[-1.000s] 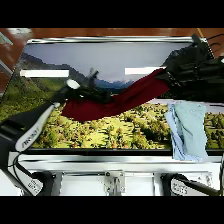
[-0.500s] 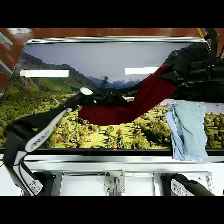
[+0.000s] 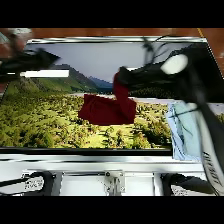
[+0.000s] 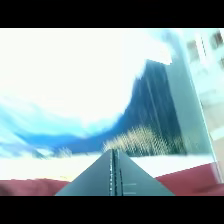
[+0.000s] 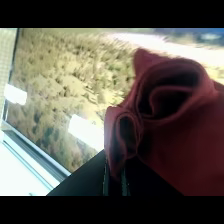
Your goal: Fold the shirts.
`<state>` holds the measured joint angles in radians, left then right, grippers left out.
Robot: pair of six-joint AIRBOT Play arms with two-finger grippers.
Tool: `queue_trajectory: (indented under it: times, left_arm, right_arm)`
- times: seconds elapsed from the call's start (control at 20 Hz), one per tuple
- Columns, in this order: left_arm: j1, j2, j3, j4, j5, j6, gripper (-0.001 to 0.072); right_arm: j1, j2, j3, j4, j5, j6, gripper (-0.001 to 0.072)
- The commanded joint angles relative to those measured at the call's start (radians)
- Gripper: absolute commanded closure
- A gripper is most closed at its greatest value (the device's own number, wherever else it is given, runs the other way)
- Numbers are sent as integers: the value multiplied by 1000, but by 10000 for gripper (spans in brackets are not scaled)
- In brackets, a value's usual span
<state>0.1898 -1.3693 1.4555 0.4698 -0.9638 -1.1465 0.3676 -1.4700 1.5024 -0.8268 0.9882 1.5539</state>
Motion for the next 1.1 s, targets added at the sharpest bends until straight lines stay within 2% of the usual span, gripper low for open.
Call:
queue_trajectory:
  times: [0.0, 0.15, 0.2, 0.25, 0.35, 0.5, 0.6, 0.8, 0.9, 0.95, 1.05]
  left_arm:
    - [226, 172, 0, 25, -114, -10, 667]
    - [307, 245, 0, 25, -217, -9, 666]
    - [315, 258, 0, 25, -236, -6, 666]
    - [315, 267, 0, 25, -248, -6, 666]
    - [307, 272, 0, 25, -254, -5, 666]
    - [296, 270, -1, 26, -253, 19, 666]
    - [296, 270, -1, 39, -252, 21, 666]
    - [296, 270, -1, 96, -253, 29, 666]
    - [296, 270, -1, 104, -253, 29, 666]
    - [296, 270, -1, 104, -253, 29, 666]
    - [296, 270, -1, 104, -253, 28, 666]
  right_arm:
    - [175, -188, 0, 71, -214, 25, 636]
    - [245, -332, 0, 270, -327, 23, 633]
    - [262, -370, 0, 341, -359, 19, 606]
    - [276, -398, 0, 399, -390, 14, 499]
    - [291, -425, 0, 489, -430, -13, 186]
    - [266, -402, 0, 501, -380, -59, 179]
    - [212, -364, 0, 416, -224, -69, 179]
    - [53, -247, 0, -10, 211, 11, 179]
    - [-40, -201, 0, -269, 419, 63, 29]
    - [-90, -191, 0, -360, 491, 90, 29]
    - [-177, -191, -17, -378, 502, 116, 29]
